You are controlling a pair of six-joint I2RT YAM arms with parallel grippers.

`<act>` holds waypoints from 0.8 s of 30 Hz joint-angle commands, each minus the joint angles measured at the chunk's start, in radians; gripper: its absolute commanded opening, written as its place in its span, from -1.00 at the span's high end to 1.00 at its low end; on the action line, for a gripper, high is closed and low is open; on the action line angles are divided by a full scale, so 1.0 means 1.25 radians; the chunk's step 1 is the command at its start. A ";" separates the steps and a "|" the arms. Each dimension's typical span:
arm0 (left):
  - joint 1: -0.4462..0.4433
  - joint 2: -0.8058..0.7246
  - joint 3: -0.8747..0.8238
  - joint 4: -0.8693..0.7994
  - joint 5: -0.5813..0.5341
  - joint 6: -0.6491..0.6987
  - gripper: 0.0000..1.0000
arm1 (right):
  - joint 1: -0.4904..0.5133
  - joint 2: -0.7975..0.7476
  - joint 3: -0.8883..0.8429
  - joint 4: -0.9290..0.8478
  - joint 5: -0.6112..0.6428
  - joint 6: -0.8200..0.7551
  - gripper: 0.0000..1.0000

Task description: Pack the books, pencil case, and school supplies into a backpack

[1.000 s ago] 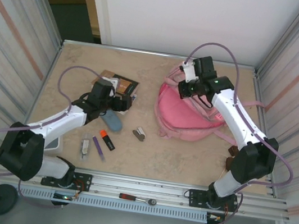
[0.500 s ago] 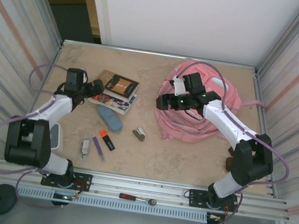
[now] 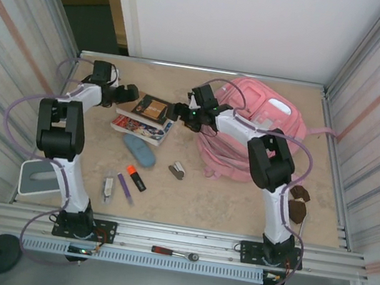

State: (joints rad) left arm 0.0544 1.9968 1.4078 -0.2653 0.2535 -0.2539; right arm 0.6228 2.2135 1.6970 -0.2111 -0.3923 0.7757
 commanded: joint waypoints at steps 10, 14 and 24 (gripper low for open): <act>-0.001 -0.007 0.002 0.012 0.233 -0.001 -0.38 | -0.002 0.170 0.211 -0.011 -0.001 0.070 -0.51; -0.008 -0.018 -0.025 0.056 0.291 -0.028 -0.27 | -0.010 0.183 0.229 -0.036 0.013 0.074 -0.50; -0.047 -0.025 -0.093 0.067 0.270 -0.022 -0.21 | -0.013 0.155 0.183 -0.108 0.146 0.049 -0.48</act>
State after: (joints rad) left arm 0.0265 2.0048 1.3434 -0.1711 0.5274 -0.2665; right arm 0.5957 2.4222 1.9442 -0.2966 -0.2478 0.8528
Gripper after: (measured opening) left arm 0.606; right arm 0.741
